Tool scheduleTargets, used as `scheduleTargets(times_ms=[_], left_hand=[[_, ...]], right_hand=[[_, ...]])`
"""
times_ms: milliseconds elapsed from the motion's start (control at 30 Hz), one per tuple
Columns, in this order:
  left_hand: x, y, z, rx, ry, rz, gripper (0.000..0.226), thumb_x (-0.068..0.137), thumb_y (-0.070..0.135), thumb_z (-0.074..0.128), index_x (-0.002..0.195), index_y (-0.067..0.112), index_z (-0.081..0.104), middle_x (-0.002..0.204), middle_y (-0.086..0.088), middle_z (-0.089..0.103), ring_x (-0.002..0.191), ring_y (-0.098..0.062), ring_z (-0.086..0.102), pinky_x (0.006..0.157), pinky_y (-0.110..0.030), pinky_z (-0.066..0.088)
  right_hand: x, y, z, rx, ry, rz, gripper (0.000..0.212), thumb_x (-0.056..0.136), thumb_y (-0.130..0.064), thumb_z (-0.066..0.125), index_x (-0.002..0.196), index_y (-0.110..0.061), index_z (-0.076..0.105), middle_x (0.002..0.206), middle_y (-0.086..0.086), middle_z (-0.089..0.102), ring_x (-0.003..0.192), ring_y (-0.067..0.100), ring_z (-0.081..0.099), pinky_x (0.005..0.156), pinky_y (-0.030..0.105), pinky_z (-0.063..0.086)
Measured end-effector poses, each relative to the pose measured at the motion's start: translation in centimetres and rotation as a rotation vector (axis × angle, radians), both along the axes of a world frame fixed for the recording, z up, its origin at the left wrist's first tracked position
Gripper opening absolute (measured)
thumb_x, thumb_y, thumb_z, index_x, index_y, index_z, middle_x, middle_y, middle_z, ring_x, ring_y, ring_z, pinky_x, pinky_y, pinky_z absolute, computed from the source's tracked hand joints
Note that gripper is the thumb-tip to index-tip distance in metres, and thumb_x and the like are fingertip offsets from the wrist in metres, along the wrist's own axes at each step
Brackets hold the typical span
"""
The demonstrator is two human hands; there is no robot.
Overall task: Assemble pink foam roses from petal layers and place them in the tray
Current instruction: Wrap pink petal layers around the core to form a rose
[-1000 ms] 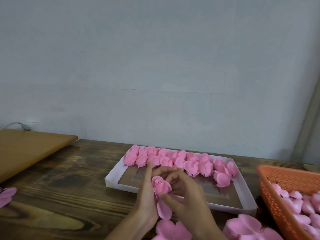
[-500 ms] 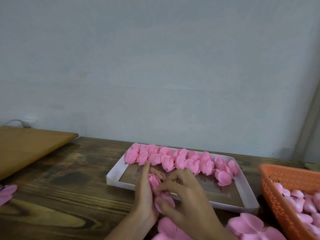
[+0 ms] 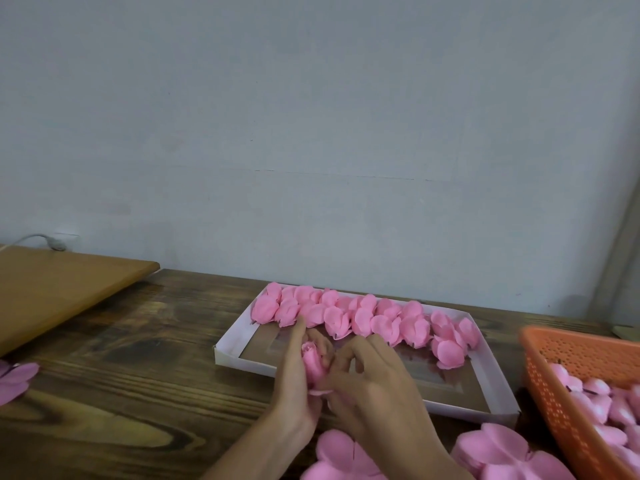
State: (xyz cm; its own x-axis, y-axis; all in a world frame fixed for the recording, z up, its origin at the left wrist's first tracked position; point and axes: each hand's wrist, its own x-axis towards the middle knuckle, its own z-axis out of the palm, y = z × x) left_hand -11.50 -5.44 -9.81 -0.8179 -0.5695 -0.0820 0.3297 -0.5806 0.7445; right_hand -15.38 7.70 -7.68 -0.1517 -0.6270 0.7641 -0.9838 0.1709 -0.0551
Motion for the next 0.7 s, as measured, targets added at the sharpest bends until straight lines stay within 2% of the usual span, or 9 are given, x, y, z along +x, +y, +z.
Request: scheduleTargets(times_ms=[100, 200, 367, 467, 533, 633, 700], left_hand=[[0.1, 0.1, 0.1, -0.003, 0.027, -0.034, 0.058, 0.087, 0.058, 0.066, 0.058, 0.01, 0.053, 0.06, -0.004, 0.046, 0.049, -0.017, 0.055, 0.041, -0.025, 0.046], [0.4, 0.2, 0.2, 0.051, 0.079, -0.079, 0.061, 0.093, 0.061, 0.06, 0.062, 0.008, 0.059, 0.062, -0.005, 0.053, 0.049, -0.017, 0.058, 0.037, -0.022, 0.042], [0.4, 0.4, 0.3, 0.124, 0.157, -0.139, 0.066, 0.094, 0.07, 0.051, 0.072, 0.01, 0.065, 0.068, -0.009, 0.061, 0.063, -0.026, 0.069, 0.053, -0.027, 0.056], [0.2, 0.3, 0.0, 0.079, 0.155, -0.14, 0.067, 0.095, 0.071, 0.049, 0.077, 0.009, 0.066, 0.071, -0.009, 0.06, 0.066, -0.024, 0.066, 0.053, -0.027, 0.053], [0.2, 0.3, -0.3, 0.012, 0.171, -0.16, 0.064, 0.09, 0.071, 0.058, 0.077, 0.009, 0.066, 0.071, -0.009, 0.059, 0.062, -0.022, 0.063, 0.052, -0.028, 0.053], [0.4, 0.9, -0.1, -0.05, 0.228, -0.263, 0.057, 0.071, 0.066, 0.085, 0.074, 0.011, 0.071, 0.067, -0.008, 0.062, 0.058, -0.022, 0.066, 0.056, -0.03, 0.056], [0.4, 1.2, -0.3, -0.058, 0.232, -0.271, 0.054, 0.067, 0.061, 0.091, 0.076, 0.011, 0.071, 0.068, -0.006, 0.062, 0.061, -0.019, 0.065, 0.058, -0.029, 0.057]], right_hand=[[-0.2, 0.2, -0.1, -0.009, -0.1, 0.046, 0.011, 0.079, -0.022, 0.083, 0.083, -0.031, 0.081, 0.087, -0.003, 0.062, 0.079, 0.02, 0.057, 0.063, 0.034, 0.05], [-0.3, 0.3, -0.2, 0.022, -0.17, 0.063, 0.014, 0.077, -0.022, 0.085, 0.083, -0.033, 0.081, 0.089, -0.005, 0.061, 0.083, 0.018, 0.056, 0.064, 0.034, 0.05], [-0.5, 0.4, -0.3, 0.009, -0.25, 0.126, 0.014, 0.079, -0.024, 0.085, 0.084, -0.036, 0.082, 0.09, -0.006, 0.06, 0.089, 0.015, 0.056, 0.069, 0.034, 0.05], [-0.4, 0.2, -0.4, -0.05, -0.218, 0.102, 0.011, 0.08, -0.025, 0.086, 0.083, -0.035, 0.082, 0.087, -0.009, 0.061, 0.089, 0.015, 0.059, 0.067, 0.032, 0.051], [-0.4, 0.0, -0.6, -0.111, -0.174, 0.065, 0.006, 0.082, -0.028, 0.085, 0.081, -0.031, 0.08, 0.085, -0.012, 0.063, 0.084, 0.014, 0.058, 0.064, 0.03, 0.05], [-0.6, -0.1, -0.7, -0.189, -0.092, 0.001, 0.013, 0.081, -0.022, 0.088, 0.081, -0.028, 0.076, 0.083, -0.014, 0.062, 0.078, 0.013, 0.051, 0.061, 0.028, 0.047], [-0.7, -0.1, -0.8, -0.218, 0.017, -0.022, 0.009, 0.084, -0.019, 0.082, 0.084, -0.025, 0.074, 0.086, -0.012, 0.064, 0.075, 0.017, 0.052, 0.063, 0.031, 0.048]])
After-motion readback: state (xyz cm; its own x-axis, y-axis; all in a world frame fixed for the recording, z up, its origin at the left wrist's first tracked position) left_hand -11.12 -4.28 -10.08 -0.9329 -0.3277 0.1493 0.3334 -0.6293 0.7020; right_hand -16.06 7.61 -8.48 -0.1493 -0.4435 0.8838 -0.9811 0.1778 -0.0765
